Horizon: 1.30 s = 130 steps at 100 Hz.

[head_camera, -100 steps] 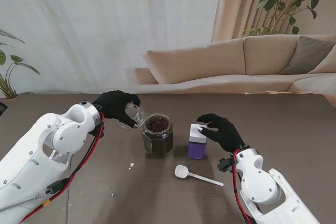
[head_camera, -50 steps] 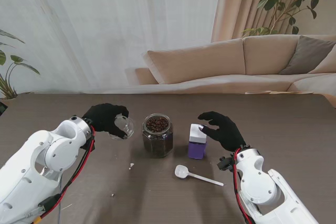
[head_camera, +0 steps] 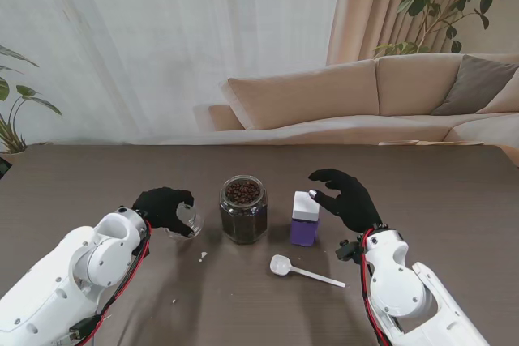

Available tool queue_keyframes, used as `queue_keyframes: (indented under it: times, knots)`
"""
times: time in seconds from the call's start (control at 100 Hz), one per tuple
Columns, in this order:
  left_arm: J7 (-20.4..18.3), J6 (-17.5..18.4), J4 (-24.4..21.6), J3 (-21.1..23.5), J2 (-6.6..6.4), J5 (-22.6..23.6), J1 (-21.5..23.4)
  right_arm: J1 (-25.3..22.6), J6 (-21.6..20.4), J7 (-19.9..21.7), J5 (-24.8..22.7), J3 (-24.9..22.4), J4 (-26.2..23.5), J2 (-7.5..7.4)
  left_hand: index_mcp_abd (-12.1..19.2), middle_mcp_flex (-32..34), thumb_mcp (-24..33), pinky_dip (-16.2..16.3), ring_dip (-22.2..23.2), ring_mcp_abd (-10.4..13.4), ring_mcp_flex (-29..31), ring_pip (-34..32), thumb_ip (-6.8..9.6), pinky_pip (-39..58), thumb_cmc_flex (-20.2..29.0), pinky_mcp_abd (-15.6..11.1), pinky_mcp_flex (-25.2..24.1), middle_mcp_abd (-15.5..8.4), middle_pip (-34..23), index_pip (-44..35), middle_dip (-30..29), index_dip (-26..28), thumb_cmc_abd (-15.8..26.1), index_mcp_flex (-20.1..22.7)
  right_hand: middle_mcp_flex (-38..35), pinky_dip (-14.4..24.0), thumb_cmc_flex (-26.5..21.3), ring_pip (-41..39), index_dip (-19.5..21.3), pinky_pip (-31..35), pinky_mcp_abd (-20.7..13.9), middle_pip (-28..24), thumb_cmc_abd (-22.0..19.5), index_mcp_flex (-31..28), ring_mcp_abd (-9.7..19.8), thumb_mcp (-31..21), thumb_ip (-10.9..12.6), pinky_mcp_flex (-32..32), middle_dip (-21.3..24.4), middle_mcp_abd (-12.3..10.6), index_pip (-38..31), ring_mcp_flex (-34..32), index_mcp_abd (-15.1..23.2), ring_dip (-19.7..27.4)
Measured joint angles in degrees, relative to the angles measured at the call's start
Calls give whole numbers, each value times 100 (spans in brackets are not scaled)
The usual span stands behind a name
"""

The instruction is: Portion coffee beans from the glass jar into the coffee jar

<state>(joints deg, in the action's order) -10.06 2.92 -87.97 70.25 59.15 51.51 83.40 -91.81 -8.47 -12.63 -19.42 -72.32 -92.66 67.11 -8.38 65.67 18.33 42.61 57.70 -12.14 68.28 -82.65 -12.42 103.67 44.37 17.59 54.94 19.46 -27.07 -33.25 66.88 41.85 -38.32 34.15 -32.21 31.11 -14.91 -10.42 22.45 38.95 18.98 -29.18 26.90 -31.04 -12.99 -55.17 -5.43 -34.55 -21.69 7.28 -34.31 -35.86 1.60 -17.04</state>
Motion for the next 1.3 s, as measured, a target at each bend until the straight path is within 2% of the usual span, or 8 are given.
queue_keyframes:
  times: [0.08,0.45,0.66,0.76,0.87,1.0,1.07,1.3]
  knots:
    - [238,-76,194,-107,11,-14,-15,-4,1,4,1,-3,-4,0,-6,-5,0,54,2,-4,-9,0,0,2,3,7,-25,0,0,0,20,0,0,0,0,0,0,0,0,-1,0,0,0,0,0,0,0,0,0,0,-6,0,0,0]
    - [584,-348,640,-428,71,-102,-72,-8,2,-29,7,5,-5,6,-42,-197,0,391,-4,-122,-350,80,0,6,130,79,-356,43,118,0,325,4,1,-82,0,0,0,-9,0,-1,0,0,0,-12,0,0,0,0,0,1,-14,0,0,0]
    - [561,-496,683,-512,85,-68,-79,-9,6,-22,18,1,-5,8,-47,-423,0,662,-7,-185,-645,183,0,6,309,87,-628,113,443,0,485,4,2,-193,0,0,0,-19,0,-1,0,-1,0,-68,0,0,0,0,0,2,-92,0,-1,0]
    - [416,-542,659,-511,82,-15,-78,-10,9,-12,23,-1,-8,8,-47,-677,44,979,-10,-244,-931,450,5,-68,359,87,-940,150,462,1,470,-4,14,-289,0,0,0,-20,0,-1,0,-1,0,-68,0,0,0,0,0,2,-92,0,-1,0]
    - [171,-548,548,-480,66,74,-74,-12,11,9,34,-2,-14,7,-22,-887,54,1119,-10,-255,-1066,531,9,-133,364,65,-1083,146,412,1,-88,-103,14,-307,0,0,0,-21,0,-1,0,-1,0,-79,0,0,0,0,0,2,-92,0,0,0]
    - [154,-537,515,-481,48,107,-74,-13,11,16,36,-2,-16,7,-20,-1241,84,1188,-10,-243,-1182,573,12,-158,365,5,-1234,139,211,87,-1199,-251,14,-288,-2,0,0,-51,0,-1,0,-1,0,-129,0,0,0,0,0,3,-96,0,-8,0]
    - [102,-529,492,-480,36,113,-75,-13,13,16,38,0,-17,7,-19,-1555,211,1244,-10,-185,-1330,598,12,-204,343,-88,-1299,86,423,270,-1676,-253,14,-239,-2,0,0,-53,0,-1,0,-1,0,-133,0,0,0,0,0,3,-96,0,-8,0]
    - [-33,-488,439,-480,9,337,-80,-14,19,26,43,0,-20,7,-24,-1845,927,1269,-10,-8,-1364,644,19,-207,-172,-250,-1364,-272,523,556,-1908,-185,14,-85,-3,0,0,-53,0,-1,0,-1,0,-136,0,0,0,0,0,4,-95,-1,-10,0]
